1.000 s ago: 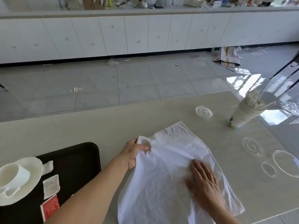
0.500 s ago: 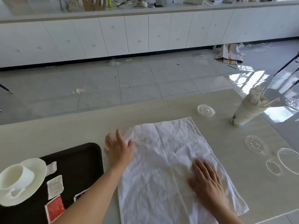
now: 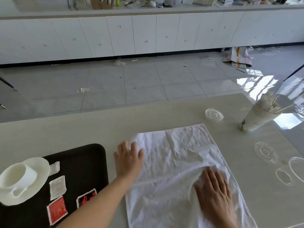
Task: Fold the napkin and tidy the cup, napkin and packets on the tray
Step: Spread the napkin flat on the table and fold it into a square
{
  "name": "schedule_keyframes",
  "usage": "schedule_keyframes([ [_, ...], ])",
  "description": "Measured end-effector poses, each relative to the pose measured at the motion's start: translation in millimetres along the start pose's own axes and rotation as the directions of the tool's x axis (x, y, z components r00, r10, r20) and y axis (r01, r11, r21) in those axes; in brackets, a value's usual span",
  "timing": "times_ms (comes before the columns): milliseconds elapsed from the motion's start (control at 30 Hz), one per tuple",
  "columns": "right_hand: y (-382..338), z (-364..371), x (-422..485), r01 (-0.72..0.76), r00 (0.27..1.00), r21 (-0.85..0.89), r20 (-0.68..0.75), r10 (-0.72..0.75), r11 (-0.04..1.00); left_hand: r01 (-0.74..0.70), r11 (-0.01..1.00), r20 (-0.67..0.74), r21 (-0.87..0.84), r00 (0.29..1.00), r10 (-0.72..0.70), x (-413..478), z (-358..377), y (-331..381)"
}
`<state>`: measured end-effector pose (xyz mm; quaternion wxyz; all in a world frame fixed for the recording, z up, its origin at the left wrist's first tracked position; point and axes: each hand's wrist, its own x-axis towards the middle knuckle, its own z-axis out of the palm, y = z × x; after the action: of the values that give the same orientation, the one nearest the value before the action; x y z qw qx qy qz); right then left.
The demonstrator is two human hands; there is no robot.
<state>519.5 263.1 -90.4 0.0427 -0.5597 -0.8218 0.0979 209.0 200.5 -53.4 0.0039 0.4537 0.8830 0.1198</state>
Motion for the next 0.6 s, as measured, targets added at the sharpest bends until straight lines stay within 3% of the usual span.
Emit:
schedule_keyframes([
  [33, 0.1, -0.5, 0.0, 0.003, 1.0, -0.007, 0.01, -0.003, 1.0, 0.215, 0.976, 0.075, -0.045, 0.975, -0.211, 12.3, -5.9, -1.2],
  [67, 0.6, -1.2, 0.1, 0.01, 1.0, -0.014, 0.019, -0.009, 1.0, 0.34, 0.938, 0.176, -0.062, 0.929, -0.326, 23.7, -7.8, -2.9],
  [100, 1.5, -2.0, 0.2, 0.017, 1.0, -0.021, 0.023, -0.016, 1.0, 0.385, 0.919, 0.245, -0.084, 0.902, -0.355, 32.8, -7.0, -5.2],
  [167, 2.2, -2.8, 0.9, 0.015, 1.0, -0.014, 0.025, -0.015, 1.0, 0.366, 0.902, 0.271, -0.229, 0.914, -0.302, 47.9, -7.5, -6.7],
  [267, -0.6, -4.4, 3.1, 0.014, 0.998, -0.012, 0.059, -0.013, 1.0, 0.256, 0.865, 0.044, -0.432, 0.964, -0.263, 55.2, -14.8, -12.7],
  [367, -5.5, -2.5, 9.9, 0.069, 0.993, -0.055, 0.102, -0.063, 0.996, 0.154, 0.957, -0.114, -0.246, 0.976, -0.186, 56.7, -17.0, -30.1],
  [467, -14.2, -1.7, 18.4, 0.066, 0.992, -0.083, 0.11, -0.057, 0.994, 0.072, 0.995, -0.076, -0.073, 0.994, -0.077, 47.6, -20.1, -37.2],
  [533, -18.1, -3.5, 24.6, 0.054, 0.995, -0.06, 0.083, -0.049, 0.997, -0.172, 0.984, -0.03, -0.042, 0.985, 0.171, 21.5, -11.5, -23.4],
  [600, -18.2, -5.2, 31.2, 0.09, 0.991, -0.053, 0.107, -0.084, 0.994, -0.389, 0.921, 0.119, -0.001, 0.915, 0.386, -20.8, 10.7, -4.7],
])
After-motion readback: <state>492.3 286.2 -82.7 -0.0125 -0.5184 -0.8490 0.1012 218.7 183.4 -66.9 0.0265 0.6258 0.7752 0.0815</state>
